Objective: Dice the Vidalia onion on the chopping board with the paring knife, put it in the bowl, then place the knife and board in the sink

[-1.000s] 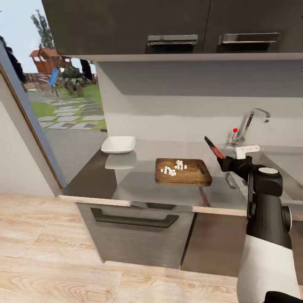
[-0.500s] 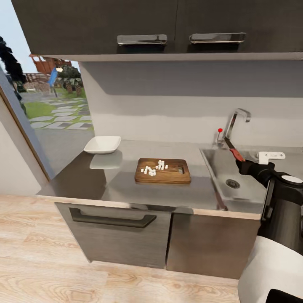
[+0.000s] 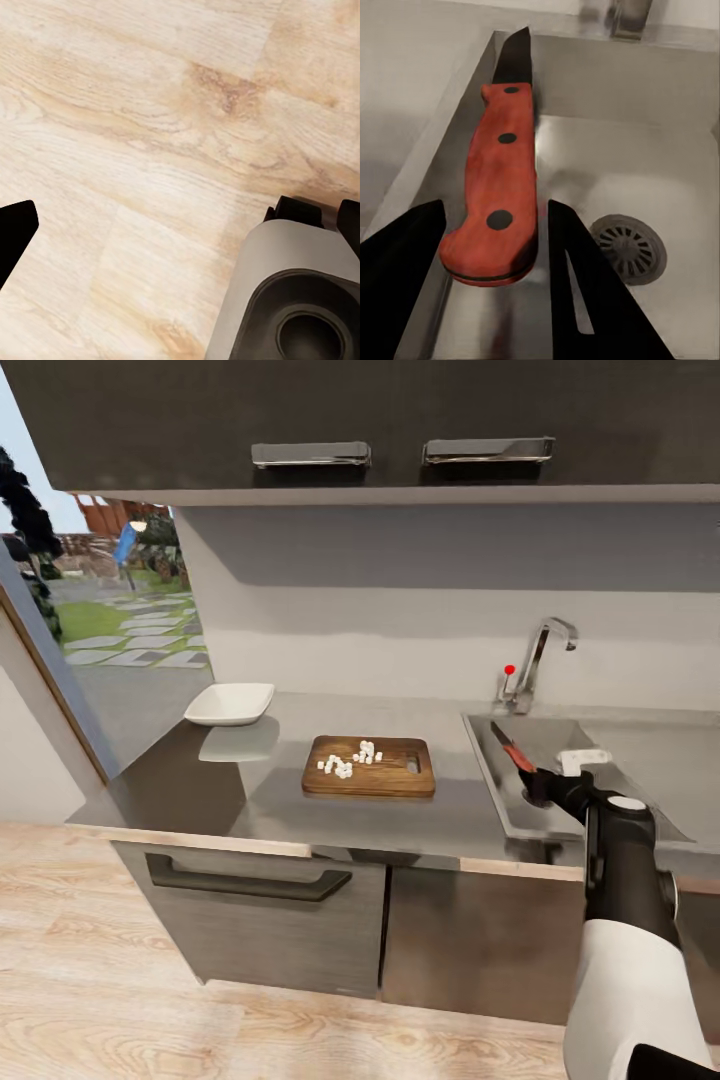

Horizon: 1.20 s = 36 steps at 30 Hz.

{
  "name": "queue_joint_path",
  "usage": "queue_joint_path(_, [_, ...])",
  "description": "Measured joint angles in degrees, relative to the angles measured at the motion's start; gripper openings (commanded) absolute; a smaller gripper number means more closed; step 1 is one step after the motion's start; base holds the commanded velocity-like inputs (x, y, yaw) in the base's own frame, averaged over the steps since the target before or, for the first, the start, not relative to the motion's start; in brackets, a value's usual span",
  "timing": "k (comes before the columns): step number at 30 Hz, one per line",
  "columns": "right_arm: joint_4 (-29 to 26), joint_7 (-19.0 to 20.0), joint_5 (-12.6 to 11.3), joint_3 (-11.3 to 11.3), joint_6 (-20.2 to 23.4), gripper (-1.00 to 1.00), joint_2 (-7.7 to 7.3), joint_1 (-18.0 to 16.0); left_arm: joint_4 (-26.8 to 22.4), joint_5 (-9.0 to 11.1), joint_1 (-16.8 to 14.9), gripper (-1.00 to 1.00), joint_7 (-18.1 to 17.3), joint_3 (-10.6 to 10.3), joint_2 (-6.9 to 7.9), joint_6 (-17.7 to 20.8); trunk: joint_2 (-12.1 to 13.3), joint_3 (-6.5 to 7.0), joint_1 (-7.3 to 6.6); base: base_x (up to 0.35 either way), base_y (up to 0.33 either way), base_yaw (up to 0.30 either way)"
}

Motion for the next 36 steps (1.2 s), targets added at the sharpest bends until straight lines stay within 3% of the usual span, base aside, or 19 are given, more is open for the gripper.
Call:
queue_joint_path(10, [5.32,-2.39,0.08,-0.24,-1.05,-1.0,-0.5,-0.01,0.0,0.0,0.0,1.0,0.02,0.0,-0.01,0.01,0.0,0.0,0.0,0.0,-0.055,0.0])
queue_joint_path(20, [7.03,-3.29,0.08,-0.18,-2.24,-1.0,-0.49,-0.01,0.0,0.0,0.0,1.0,0.03,0.0,0.0,0.06,0.0,0.0,-0.01,0.057,-0.174,0.0])
queue_joint_path(25, [8.95,-5.54,0.07,-0.01,-2.54,-1.0,-0.43,-0.01,0.0,0.0,0.0,1.0,0.05,0.0,0.0,0.02,0.0,0.0,0.0,0.029,-0.023,0.0])
queue_joint_path(36, [9.81,-5.9,0.07,0.12,-2.62,-1.0,-0.34,-0.01,0.0,0.0,0.0,1.0,0.05,0.0,0.0,0.0,0.0,0.0,0.0,0.0,0.0,0.0])
